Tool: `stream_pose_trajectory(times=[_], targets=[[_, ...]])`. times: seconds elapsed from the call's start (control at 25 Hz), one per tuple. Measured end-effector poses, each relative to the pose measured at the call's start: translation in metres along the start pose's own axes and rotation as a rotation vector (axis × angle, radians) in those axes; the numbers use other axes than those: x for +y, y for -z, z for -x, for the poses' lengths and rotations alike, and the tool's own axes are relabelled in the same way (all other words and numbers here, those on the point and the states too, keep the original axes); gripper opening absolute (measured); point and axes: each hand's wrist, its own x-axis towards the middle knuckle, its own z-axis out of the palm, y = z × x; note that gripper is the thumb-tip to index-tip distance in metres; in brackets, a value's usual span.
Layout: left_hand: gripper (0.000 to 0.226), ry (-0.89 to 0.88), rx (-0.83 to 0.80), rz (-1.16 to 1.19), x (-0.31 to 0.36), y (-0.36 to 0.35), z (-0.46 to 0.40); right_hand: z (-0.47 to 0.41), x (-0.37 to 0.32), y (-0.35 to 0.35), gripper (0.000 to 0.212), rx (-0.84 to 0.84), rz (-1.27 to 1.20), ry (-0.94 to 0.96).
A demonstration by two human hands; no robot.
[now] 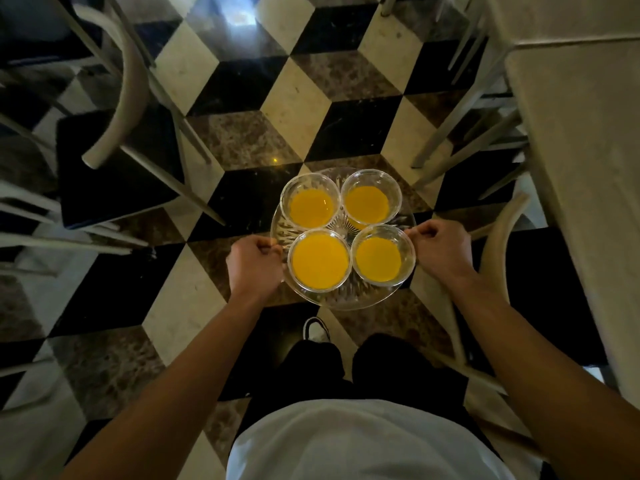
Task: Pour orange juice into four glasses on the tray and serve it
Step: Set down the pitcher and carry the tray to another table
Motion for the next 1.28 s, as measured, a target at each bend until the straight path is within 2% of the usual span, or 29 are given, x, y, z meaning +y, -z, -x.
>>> stream_pose_trajectory(times=[0.24, 0.36, 0.84, 1.08, 1.28], targets=[[0.016, -0.020, 0.020, -0.026, 0.037, 0.005, -0.056, -0.050, -0.035, -0.014, 0.021, 0.039, 0.012, -0.060], [0.019, -0.011, 0.029, -0.031, 0.054, 0.006, -0.084, -0.082, -0.052, -0.020, 0.015, 0.007, -0.025, -0.063], [0.017, 0.043, 0.092, -0.040, 0.166, -0.017, -0.193, -0.246, -0.122, -0.021, 0.013, -0.058, -0.011, 0.041], [0.014, 0.048, 0.132, -0.042, 0.230, -0.046, -0.251, -0.329, -0.149, -0.004, 0.021, -0.045, 0.080, 0.058], [0.009, 0.018, 0.110, -0.074, 0.270, -0.070, -0.296, -0.385, -0.157, 0.005, 0.029, -0.024, 0.029, 0.039]])
